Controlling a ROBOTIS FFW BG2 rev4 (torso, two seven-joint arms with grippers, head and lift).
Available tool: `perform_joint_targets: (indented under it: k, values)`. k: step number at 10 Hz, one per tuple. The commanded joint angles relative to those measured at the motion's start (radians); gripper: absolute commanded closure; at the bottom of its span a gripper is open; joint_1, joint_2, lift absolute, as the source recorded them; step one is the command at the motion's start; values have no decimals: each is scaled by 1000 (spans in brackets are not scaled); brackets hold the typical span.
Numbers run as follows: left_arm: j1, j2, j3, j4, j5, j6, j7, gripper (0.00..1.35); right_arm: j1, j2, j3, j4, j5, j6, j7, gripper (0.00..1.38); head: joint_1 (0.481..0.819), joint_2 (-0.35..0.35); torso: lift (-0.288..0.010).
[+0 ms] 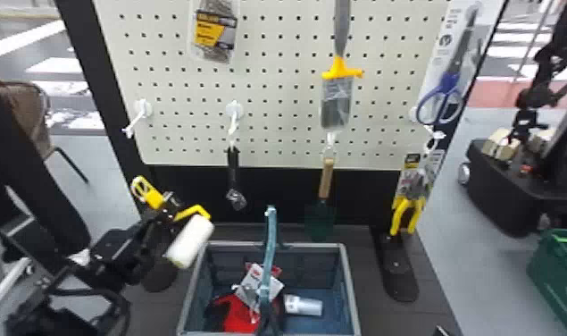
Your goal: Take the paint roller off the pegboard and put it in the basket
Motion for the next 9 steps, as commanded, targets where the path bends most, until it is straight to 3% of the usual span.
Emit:
perform_joint_targets:
  k: [1, 4, 6, 9]
  values:
    - [16, -9, -22, -1, 30, 13, 2, 1216, 0, 0, 2, 0, 0, 0, 0, 251, 549, 0, -100]
    - [18, -13, -74, 75, 33, -11, 0, 1216, -2, 0, 2, 0, -2, 0, 0, 251, 549, 0, -100]
    - [-10, -12, -133, 202, 44, -48, -32, 1216, -2, 0, 2, 0, -2, 0, 2, 251, 549, 0, -100]
    - [-42, -10, -200, 296, 33, -60, -52, 1216, 0, -2, 2, 0, -3, 0, 2, 251, 549, 0, -100]
